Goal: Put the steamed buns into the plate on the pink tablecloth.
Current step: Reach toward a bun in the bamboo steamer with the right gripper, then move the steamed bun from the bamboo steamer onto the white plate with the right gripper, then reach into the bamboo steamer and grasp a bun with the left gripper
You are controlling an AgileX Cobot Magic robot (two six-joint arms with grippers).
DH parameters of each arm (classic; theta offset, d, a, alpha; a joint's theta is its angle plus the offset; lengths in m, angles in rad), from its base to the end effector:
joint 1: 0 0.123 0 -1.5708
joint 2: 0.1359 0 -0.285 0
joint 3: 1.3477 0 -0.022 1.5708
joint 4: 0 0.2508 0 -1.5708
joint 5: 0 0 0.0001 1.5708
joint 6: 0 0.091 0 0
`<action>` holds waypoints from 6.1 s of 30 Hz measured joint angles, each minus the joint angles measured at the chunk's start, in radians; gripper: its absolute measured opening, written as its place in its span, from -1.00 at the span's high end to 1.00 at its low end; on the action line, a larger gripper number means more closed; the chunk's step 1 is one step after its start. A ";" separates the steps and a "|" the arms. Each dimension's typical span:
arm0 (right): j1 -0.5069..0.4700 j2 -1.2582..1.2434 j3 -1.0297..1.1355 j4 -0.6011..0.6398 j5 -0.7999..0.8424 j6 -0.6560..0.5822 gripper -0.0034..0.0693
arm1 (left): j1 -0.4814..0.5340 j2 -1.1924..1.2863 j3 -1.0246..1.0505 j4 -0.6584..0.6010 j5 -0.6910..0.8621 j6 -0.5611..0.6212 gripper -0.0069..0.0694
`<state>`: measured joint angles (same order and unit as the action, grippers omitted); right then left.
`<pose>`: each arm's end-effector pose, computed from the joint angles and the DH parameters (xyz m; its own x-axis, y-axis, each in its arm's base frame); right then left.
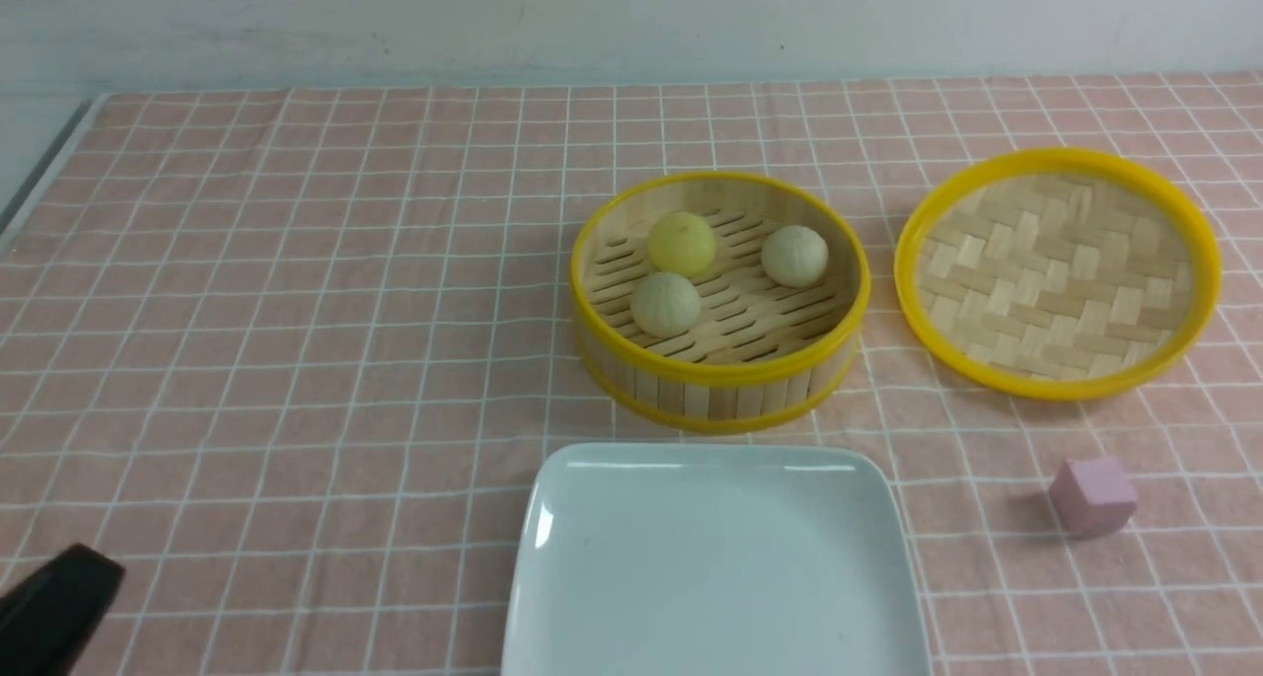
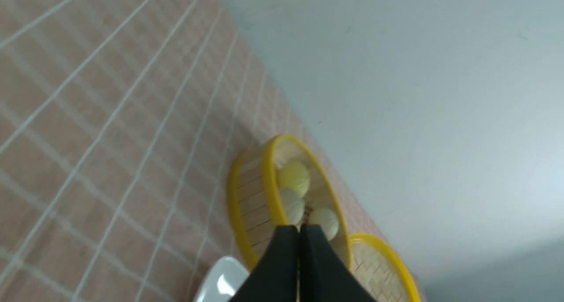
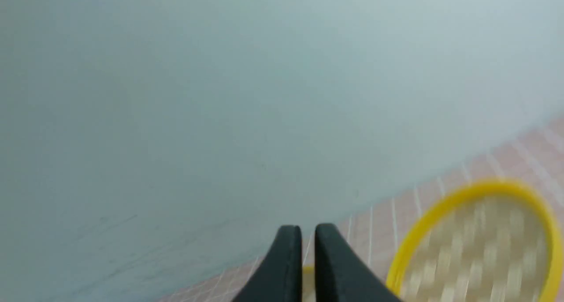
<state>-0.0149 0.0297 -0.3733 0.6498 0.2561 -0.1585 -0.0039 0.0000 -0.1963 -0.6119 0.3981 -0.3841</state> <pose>0.0255 0.0136 0.3147 0.1369 0.4503 -0.8823 -0.2219 0.8820 0.4157 0.0408 -0.0205 0.2485 -0.2127 -0.7968 -0.5655 0.0908 0.5601 -0.8234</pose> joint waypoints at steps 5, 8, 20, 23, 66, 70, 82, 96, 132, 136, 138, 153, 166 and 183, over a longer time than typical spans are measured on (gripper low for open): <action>0.000 0.271 -0.210 -0.018 0.174 -0.206 0.89 | 0.000 0.196 -0.194 0.092 0.231 0.046 0.81; 0.000 0.465 -0.331 -0.075 0.355 -0.193 0.94 | 0.000 0.331 -0.278 0.156 0.388 0.050 0.81; 0.105 1.137 -0.617 -0.004 0.800 -0.248 0.91 | 0.000 0.607 -0.367 0.247 0.598 0.197 0.81; 0.190 1.250 -0.711 0.018 0.734 -0.275 0.88 | 0.000 0.608 -0.367 0.247 0.600 0.203 0.81; 0.400 2.216 -1.342 -0.584 0.092 0.056 0.66 | 0.000 0.607 -0.367 0.190 0.576 0.131 0.68; 0.403 2.219 -1.343 -0.582 0.086 0.056 0.85 | 0.000 0.607 -0.367 0.189 0.561 0.130 0.69; 0.402 2.145 -1.335 -0.498 0.235 0.056 0.85 | 0.000 0.607 -0.367 0.120 0.426 0.112 0.70; 0.399 1.773 -1.294 -0.402 0.647 -0.017 0.85 | 0.000 0.607 -0.367 0.116 0.455 0.131 0.70; 0.702 1.698 -0.595 -0.191 0.180 -0.149 0.02 | 0.000 0.607 -0.367 0.220 0.501 0.217 0.60; 0.658 1.652 -0.635 -0.233 0.344 -0.081 -0.34 | 0.000 0.607 -0.367 0.222 0.504 0.173 0.58; 0.613 1.600 -0.671 -0.270 0.445 -0.046 -0.44 | 0.000 0.607 -0.367 0.224 0.509 0.153 0.57; 0.410 1.004 -0.633 -0.431 0.920 -0.032 0.91 | 0.000 0.905 -0.570 0.070 0.601 0.366 0.81; 0.409 0.642 -0.255 -0.453 0.797 -0.036 0.94 | -0.213 1.463 -0.921 -0.123 0.538 0.572 0.79; 0.409 0.641 -0.244 -0.453 0.735 -0.036 0.92 | -0.546 2.084 -1.657 0.549 0.448 0.038 -0.01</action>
<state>0.3942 0.6706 -0.6177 0.1968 0.9910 -0.1942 -0.5503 2.0842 -1.8535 -0.0626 0.8458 -0.3460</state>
